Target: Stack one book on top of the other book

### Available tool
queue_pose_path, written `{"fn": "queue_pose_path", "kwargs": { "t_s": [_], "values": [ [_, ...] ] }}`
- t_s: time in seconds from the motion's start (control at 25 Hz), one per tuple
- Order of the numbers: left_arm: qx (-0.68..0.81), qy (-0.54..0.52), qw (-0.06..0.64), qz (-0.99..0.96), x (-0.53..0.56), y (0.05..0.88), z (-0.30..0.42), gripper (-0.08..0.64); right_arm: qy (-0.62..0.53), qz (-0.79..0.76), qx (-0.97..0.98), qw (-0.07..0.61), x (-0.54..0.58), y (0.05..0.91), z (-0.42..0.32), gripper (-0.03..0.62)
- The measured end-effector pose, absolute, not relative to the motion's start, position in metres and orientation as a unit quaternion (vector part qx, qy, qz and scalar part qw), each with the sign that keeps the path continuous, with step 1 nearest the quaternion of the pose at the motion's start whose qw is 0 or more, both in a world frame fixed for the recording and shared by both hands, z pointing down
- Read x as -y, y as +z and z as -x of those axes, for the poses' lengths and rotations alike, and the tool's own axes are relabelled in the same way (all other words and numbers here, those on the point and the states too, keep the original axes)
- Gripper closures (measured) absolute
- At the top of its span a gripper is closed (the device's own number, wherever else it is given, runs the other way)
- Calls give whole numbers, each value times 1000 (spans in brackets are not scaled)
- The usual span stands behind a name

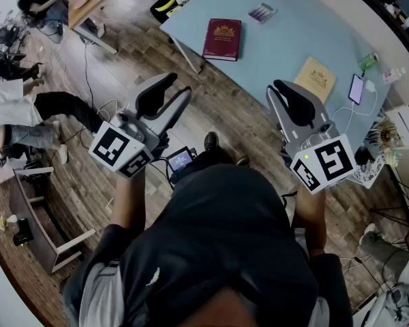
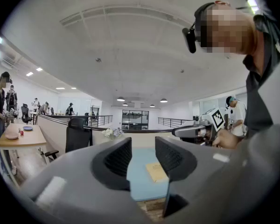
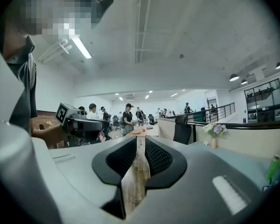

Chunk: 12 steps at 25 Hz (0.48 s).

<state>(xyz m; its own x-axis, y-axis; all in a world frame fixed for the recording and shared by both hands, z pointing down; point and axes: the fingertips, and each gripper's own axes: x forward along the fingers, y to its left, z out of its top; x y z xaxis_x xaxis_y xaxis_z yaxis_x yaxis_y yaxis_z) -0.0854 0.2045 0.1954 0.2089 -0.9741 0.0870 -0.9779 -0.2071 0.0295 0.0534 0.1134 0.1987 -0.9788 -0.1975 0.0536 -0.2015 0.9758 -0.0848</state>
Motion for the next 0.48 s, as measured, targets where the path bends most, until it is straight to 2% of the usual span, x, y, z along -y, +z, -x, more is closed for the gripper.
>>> {"fn": "queue_pose_path", "kwargs": {
  "t_s": [0.48],
  "values": [
    [644,31,47,-763,-216,202,80,348,50,-89,995,21,-115,202,-59,552]
  ]
}}
